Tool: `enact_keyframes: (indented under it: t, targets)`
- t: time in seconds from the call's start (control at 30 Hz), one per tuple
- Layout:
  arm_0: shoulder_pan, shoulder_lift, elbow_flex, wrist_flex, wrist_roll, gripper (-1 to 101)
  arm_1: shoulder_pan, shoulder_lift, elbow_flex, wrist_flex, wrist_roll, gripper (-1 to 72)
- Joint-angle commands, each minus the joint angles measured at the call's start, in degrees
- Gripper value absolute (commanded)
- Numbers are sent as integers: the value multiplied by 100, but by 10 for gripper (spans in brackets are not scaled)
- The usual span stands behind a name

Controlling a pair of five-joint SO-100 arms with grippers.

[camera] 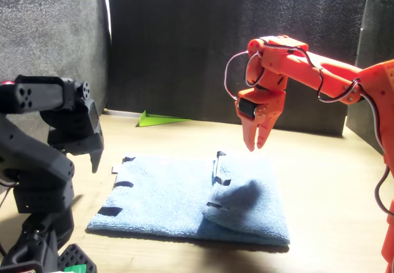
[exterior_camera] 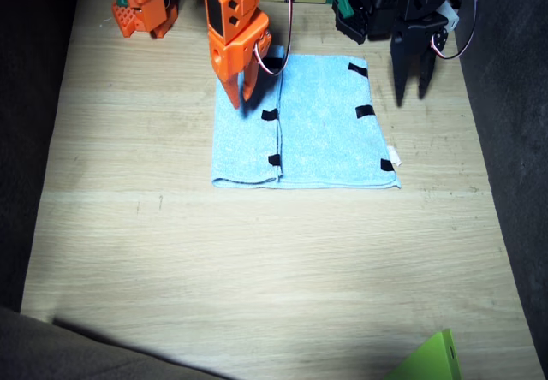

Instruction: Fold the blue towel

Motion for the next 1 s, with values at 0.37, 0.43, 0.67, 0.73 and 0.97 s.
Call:
enact_keyframes:
  t: [0.37, 0.43, 0.67, 0.73, 0.97]
  targets:
    - [-1354, -1661, -1608, -105, -923, 360, -747, 316, 659, -158, 562, 132]
    - [-1354, -1731, -1512, -220, -1099, 364, -791, 316, 659, -246, 694, 134]
    - [-1274, -1433, -1239, -264, -1327, 354, -914, 387, 659, -316, 888, 132]
    - [-1318, -1538, -1283, -202, -1336, 335, -932, 448, 659, -308, 914, 131]
    - [-1538, -2417, -1819, 220, -1327, 216, -1125, 712, 659, -272, 932, 132]
